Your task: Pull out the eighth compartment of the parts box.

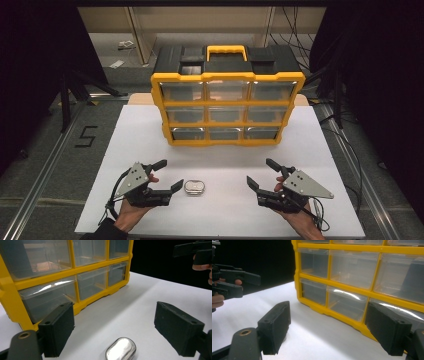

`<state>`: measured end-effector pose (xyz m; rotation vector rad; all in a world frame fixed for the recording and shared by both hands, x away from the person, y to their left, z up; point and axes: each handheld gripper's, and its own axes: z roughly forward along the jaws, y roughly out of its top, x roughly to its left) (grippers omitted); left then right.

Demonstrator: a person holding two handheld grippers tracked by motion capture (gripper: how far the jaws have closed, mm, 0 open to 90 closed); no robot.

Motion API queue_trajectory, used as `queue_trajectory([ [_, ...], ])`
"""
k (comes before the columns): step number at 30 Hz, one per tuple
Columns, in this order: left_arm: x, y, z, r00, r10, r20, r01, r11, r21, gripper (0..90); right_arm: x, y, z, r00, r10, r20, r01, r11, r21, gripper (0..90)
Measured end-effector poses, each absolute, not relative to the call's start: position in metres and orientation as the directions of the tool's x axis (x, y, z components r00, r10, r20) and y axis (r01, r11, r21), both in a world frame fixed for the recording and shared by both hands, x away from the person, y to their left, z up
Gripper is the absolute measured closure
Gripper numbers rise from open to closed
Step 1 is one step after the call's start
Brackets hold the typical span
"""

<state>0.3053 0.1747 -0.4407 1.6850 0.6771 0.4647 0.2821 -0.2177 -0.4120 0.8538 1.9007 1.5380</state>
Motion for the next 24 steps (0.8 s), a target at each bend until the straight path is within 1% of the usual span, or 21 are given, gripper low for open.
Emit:
queue_trajectory([
  [19, 0.3051, 0.175, -0.4408, 0.752, 0.657, -0.054, 0.183, -0.129, 0.975, 16.3, 0.2826, -0.2124, -0.4096, -0.647, 0.756, -0.102, 0.08, 0.2, 0.976, 22.7],
  [24, 0.3051, 0.1753, -0.4406, 0.751, 0.658, -0.054, 0.182, -0.128, 0.975, 16.2, 0.2832, -0.2103, -0.4088, -0.638, 0.758, -0.137, 0.055, 0.222, 0.973, 22.9],
])
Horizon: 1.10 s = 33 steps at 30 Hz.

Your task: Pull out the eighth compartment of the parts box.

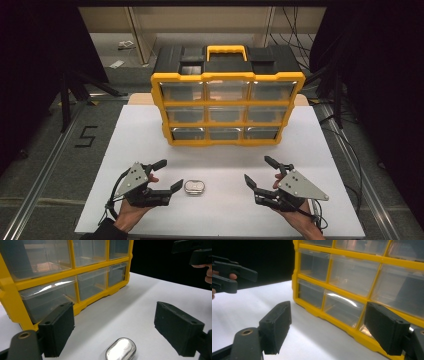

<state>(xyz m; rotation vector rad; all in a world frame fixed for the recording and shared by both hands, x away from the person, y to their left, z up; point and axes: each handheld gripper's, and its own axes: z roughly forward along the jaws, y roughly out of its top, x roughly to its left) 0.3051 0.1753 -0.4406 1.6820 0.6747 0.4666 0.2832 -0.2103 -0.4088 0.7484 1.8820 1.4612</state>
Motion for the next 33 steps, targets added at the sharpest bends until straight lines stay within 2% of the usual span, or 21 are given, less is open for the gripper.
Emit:
queue_trajectory([
  [17, 0.306, 0.176, -0.441, 0.744, 0.665, -0.06, 0.186, -0.12, 0.975, 16.3, 0.292, -0.207, -0.405, -0.611, 0.768, -0.191, 0.024, 0.259, 0.966, 23.2],
  [33, 0.306, 0.176, -0.441, 0.742, 0.667, -0.059, 0.187, -0.122, 0.975, 16.4, 0.312, -0.193, -0.407, -0.59, 0.746, -0.309, -0.019, 0.369, 0.929, 23.7],
])
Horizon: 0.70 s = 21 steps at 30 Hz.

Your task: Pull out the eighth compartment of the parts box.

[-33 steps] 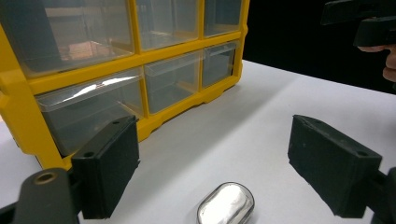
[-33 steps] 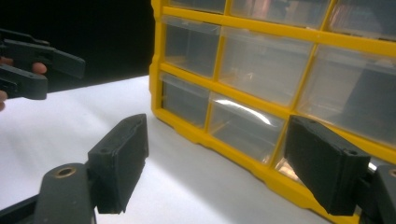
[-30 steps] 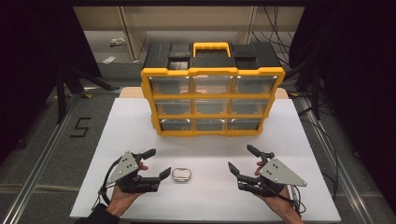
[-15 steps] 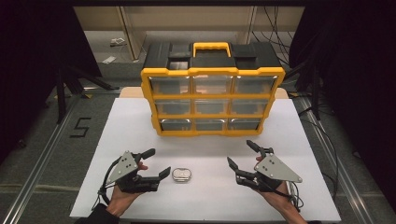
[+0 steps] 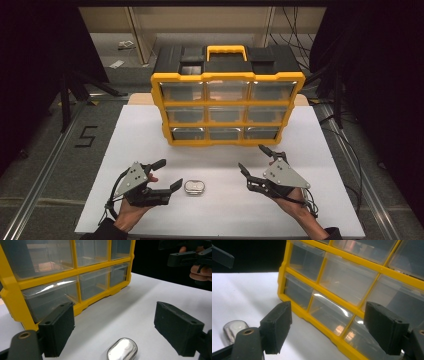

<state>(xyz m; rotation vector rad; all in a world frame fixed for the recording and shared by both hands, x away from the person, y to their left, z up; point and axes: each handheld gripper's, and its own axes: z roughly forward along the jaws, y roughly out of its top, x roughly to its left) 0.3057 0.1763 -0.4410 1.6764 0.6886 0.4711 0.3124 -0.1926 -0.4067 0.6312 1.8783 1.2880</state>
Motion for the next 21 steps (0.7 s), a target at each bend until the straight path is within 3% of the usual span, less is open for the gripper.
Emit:
queue_trajectory([
  [21, 0.306, 0.177, -0.441, 0.743, 0.667, -0.059, 0.185, -0.121, 0.975, 16.4, 0.332, -0.172, -0.415, -0.528, 0.673, -0.518, -0.112, 0.549, 0.828, 24.4],
])
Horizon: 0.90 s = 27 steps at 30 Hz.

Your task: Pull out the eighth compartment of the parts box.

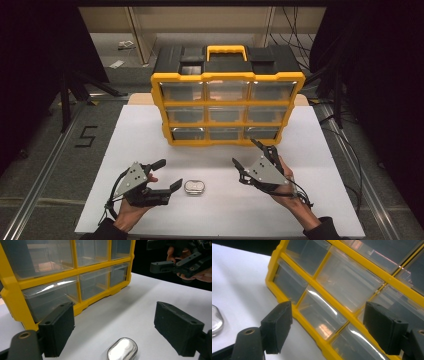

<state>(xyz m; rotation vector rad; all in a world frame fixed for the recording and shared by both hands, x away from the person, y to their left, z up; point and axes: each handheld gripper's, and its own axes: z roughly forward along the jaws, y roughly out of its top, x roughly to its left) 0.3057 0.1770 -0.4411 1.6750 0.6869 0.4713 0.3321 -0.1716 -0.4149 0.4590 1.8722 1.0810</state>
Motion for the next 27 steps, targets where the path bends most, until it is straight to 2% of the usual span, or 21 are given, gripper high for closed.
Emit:
queue_trajectory([
  [3, 0.306, 0.177, -0.441, 0.742, 0.667, -0.06, 0.185, -0.119, 0.975, 16.4, 0.334, -0.17, -0.416, -0.52, 0.666, -0.535, -0.119, 0.563, 0.818, 24.6],
  [8, 0.305, 0.177, -0.441, 0.741, 0.669, -0.06, 0.185, -0.117, 0.976, 16.4, 0.337, -0.162, -0.422, -0.479, 0.62, -0.621, -0.159, 0.635, 0.756, 25.4],
  [27, 0.306, 0.18, -0.44, 0.734, 0.677, -0.059, 0.179, -0.109, 0.978, 16.4, 0.361, -0.141, -0.427, -0.419, 0.552, -0.721, -0.202, 0.718, 0.667, 26.5],
])
